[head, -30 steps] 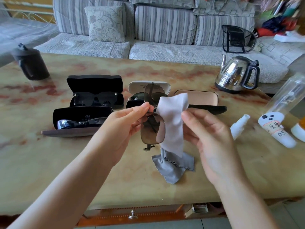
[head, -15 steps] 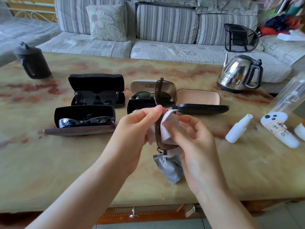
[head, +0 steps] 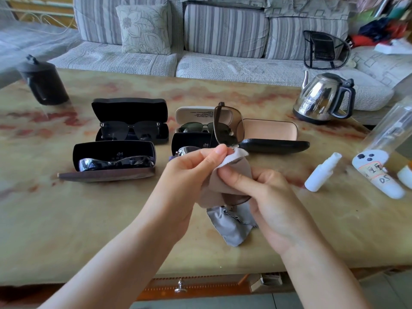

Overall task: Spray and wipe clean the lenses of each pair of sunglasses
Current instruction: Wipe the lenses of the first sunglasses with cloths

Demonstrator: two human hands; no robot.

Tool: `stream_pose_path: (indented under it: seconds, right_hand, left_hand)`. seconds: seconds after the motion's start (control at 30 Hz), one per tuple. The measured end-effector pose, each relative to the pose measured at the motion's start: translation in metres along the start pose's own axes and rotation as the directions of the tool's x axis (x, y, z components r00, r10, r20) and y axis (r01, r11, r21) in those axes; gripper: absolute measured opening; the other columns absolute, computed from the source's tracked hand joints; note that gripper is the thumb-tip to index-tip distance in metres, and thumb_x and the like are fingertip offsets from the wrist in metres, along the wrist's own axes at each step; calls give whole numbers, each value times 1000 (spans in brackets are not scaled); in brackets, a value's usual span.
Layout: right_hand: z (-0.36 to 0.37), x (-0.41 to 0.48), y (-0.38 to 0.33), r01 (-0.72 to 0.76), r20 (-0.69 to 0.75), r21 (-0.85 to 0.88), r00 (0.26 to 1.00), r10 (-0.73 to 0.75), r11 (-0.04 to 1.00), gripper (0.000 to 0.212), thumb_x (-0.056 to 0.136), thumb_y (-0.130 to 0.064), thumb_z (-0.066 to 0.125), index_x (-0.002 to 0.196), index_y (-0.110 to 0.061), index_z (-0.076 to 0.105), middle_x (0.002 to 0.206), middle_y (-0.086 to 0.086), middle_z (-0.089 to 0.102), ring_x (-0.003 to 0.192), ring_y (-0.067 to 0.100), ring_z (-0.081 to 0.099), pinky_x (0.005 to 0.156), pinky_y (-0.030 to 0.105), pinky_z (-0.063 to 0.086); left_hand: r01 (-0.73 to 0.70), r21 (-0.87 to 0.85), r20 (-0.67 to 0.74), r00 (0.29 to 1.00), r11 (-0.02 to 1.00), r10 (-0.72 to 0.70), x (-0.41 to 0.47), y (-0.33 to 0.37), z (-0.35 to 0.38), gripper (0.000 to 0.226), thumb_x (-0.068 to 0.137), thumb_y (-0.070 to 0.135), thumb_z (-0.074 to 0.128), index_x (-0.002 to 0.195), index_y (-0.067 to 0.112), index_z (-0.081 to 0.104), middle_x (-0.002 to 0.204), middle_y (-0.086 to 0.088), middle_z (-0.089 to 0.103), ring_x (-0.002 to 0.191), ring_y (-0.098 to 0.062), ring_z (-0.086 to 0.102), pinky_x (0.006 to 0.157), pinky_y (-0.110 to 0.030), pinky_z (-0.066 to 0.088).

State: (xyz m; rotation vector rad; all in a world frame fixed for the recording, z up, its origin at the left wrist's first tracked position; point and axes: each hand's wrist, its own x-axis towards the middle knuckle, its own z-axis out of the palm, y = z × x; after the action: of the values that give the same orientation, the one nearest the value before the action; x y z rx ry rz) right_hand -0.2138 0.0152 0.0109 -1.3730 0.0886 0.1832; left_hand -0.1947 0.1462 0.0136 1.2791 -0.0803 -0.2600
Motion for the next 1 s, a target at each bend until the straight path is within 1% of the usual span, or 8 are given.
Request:
stream_pose_path:
  seconds: [0.2, 0.4, 0.53, 0.63, 0.73, 0.83, 0.93, 1.0]
  right_hand:
    - [1, 0, -4, -5, -4, 157, 1000, 6, 988, 32, 60, -32, 73, 82, -11, 79, 88, 11, 74, 81, 17, 70, 75, 25, 56]
    - [-1, -3, -1, 2, 50, -44, 999, 0, 999, 45, 56, -36, 79, 88, -4, 77, 96, 23, 73, 88, 30, 69, 89, 41, 52]
    - [-3, -6, -3, 11, 108, -180, 994, 9, 984, 31, 61, -30, 87, 83, -9, 78, 92, 22, 74, 84, 30, 68, 81, 38, 50]
    - [-5, -7, -7, -13, 115, -186, 993, 34, 982, 22, 61, -22, 85, 76, -10, 77, 82, 16, 75, 74, 22, 68, 68, 26, 51]
    - [-3, -8, -8, -9, 105, -155, 994, 25, 988, 23, 56, -27, 79, 74, -12, 78, 78, 10, 75, 70, 19, 68, 62, 23, 51]
    - [0, -6, -5, 30, 52, -84, 998, -25, 996, 40, 51, -32, 80, 84, -10, 79, 86, 14, 76, 81, 26, 73, 76, 34, 57]
    - [3, -4, -4, 59, 17, 1, 998, -59, 998, 48, 50, -32, 80, 90, -7, 78, 92, 19, 75, 90, 31, 72, 86, 42, 57]
    - [4, -4, -5, 70, 11, 72, 997, -71, 995, 43, 51, -30, 78, 88, -6, 78, 91, 17, 75, 86, 25, 72, 80, 33, 58]
  left_hand:
    - [-16, 76, -16, 1000, 997, 17, 0, 1, 1, 49, 74, 42, 61, 100, 1, 71, 88, -8, 71, 82, -17, 64, 84, -31, 48]
    - [-63, 16, -70, 995, 998, 64, -5, 6, -1, 31, 75, 36, 63, 85, 8, 72, 72, -7, 67, 63, -11, 62, 57, -18, 48]
    - [-133, 30, -110, 985, 991, 136, -2, 13, -7, 27, 66, 42, 66, 75, 18, 75, 75, -2, 66, 78, -13, 56, 82, -28, 44]
    - [-155, 47, -149, 976, 987, 160, -1, 12, -6, 26, 61, 44, 66, 71, 22, 77, 77, 4, 66, 84, -12, 54, 88, -28, 42]
    - [-151, 67, -152, 975, 986, 160, -2, 8, -3, 29, 66, 43, 64, 78, 19, 75, 70, 6, 64, 72, -8, 55, 75, -22, 46]
    - [-108, 92, -120, 986, 990, 119, -7, 6, 4, 30, 71, 40, 63, 78, 13, 72, 61, 6, 61, 58, -6, 53, 51, -14, 43]
    - [-78, 86, -100, 991, 993, 86, -9, 5, 8, 25, 72, 40, 62, 64, 17, 67, 63, 3, 62, 57, -7, 54, 50, -13, 42]
    - [-90, 79, -85, 992, 993, 97, -10, 6, 7, 25, 71, 40, 62, 61, 17, 67, 64, -2, 62, 59, -10, 56, 51, -14, 44]
